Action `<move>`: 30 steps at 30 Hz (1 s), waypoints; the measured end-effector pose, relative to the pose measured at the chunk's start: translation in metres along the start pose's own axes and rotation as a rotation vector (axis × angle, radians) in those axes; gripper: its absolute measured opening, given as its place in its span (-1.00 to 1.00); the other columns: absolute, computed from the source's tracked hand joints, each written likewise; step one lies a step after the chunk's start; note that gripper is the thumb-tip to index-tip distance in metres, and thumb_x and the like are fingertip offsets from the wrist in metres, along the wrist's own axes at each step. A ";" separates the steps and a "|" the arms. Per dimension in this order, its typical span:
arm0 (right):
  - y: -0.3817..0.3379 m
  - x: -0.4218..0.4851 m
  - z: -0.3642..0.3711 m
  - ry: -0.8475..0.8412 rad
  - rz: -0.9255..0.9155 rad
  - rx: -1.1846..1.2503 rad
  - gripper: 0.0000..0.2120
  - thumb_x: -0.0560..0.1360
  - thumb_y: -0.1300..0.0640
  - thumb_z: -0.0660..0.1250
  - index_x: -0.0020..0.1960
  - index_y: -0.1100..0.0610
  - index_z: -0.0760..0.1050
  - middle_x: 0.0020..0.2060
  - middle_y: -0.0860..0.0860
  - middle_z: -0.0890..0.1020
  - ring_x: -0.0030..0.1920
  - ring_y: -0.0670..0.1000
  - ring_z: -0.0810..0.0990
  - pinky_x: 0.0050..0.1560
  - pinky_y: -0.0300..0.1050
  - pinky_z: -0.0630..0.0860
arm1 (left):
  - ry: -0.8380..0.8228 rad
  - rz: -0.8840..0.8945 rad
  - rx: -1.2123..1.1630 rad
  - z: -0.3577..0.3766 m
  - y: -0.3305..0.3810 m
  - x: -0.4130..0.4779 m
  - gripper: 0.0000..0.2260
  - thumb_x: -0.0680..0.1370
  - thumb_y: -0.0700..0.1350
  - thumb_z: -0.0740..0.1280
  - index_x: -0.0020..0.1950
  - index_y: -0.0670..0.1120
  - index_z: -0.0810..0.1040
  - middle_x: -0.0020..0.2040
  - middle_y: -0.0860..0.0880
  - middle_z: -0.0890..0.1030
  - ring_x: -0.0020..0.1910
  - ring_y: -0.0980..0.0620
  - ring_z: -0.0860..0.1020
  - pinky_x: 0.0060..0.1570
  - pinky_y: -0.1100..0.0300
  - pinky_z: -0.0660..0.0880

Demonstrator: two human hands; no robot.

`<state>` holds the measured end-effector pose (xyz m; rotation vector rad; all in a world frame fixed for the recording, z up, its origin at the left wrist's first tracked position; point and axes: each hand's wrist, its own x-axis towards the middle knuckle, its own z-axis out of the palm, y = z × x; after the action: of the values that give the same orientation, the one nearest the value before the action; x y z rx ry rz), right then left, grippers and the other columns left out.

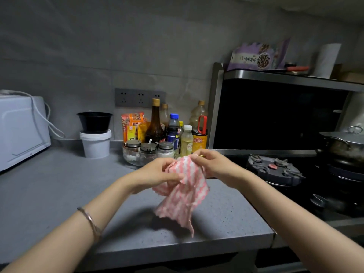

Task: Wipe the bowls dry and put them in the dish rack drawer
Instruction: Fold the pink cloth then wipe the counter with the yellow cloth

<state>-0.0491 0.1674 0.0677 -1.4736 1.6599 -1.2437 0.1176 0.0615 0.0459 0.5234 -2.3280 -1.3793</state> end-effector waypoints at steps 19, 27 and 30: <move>0.055 -0.013 -0.082 0.095 0.021 0.145 -0.75 0.43 0.01 0.39 0.01 0.14 0.64 -0.09 0.08 0.67 -0.06 -0.02 0.62 0.01 -0.22 0.55 | 0.314 0.098 0.005 -0.012 -0.026 0.031 -0.79 0.54 -0.30 0.31 0.00 -0.01 0.64 -0.15 0.17 0.68 -0.14 0.22 0.59 -0.16 0.44 0.51; 0.103 -0.046 -0.062 -0.358 0.343 0.052 -0.86 0.45 0.14 0.39 -0.05 0.17 0.66 -0.22 0.05 0.69 -0.25 -0.07 0.64 -0.12 -0.24 0.56 | -0.192 -0.248 0.066 0.010 -0.076 -0.016 -0.91 0.53 -0.30 0.33 -0.04 -0.27 0.63 -0.38 0.04 0.60 -0.44 0.22 0.52 -0.39 0.38 0.44; 0.101 -0.036 -0.056 -0.273 0.359 -0.022 -0.81 0.43 0.10 0.41 -0.04 0.20 0.65 -0.26 0.02 0.67 -0.30 -0.10 0.59 -0.21 -0.29 0.53 | -0.141 -0.240 0.124 0.009 -0.083 -0.006 -0.87 0.51 -0.23 0.39 -0.04 -0.31 0.62 -0.34 -0.05 0.57 -0.39 0.12 0.49 -0.37 0.27 0.44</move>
<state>-0.1327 0.2117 -0.0081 -1.2250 1.6611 -0.7953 0.1283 0.0343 -0.0328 0.7886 -2.5443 -1.4223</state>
